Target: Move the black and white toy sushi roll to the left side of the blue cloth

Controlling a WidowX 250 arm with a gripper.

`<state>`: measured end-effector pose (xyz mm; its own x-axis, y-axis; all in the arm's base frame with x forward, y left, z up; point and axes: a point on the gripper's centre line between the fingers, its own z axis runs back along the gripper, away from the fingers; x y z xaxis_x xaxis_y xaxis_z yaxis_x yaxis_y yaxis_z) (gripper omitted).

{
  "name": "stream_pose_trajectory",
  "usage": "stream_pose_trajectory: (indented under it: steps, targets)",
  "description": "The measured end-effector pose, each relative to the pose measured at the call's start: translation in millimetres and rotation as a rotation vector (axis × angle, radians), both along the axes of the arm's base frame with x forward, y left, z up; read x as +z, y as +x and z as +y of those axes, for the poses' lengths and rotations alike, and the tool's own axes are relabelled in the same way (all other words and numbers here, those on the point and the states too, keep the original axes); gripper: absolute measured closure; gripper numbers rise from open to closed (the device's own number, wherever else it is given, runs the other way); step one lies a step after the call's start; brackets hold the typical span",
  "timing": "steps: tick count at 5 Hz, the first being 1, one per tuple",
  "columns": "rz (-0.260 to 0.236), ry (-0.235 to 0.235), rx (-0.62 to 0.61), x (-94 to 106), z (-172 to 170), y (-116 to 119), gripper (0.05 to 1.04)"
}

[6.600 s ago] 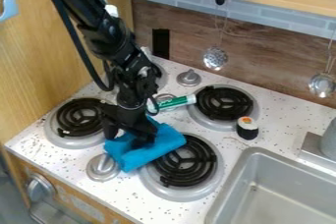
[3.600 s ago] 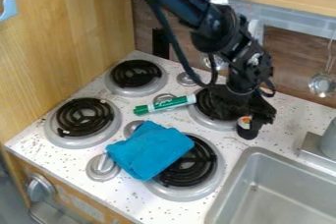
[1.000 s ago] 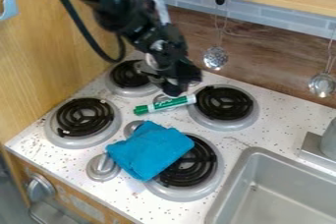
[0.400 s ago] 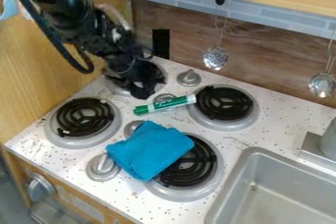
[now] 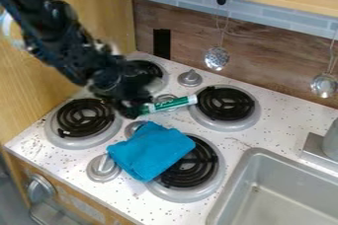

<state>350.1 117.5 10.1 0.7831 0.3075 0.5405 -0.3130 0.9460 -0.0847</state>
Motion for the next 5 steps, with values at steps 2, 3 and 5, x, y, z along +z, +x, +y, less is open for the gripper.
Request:
stream_pose_trajectory:
  steps: [2, 3, 5]
  targets:
    - [0.037, -0.030, -0.066, 6.5, 7, -39, 0.487]
    - [0.052, -0.057, -0.063, 4.1, 11, -57, 0.487]
    - [0.111, -0.064, -0.064, -11.4, 12, -64, 0.487]
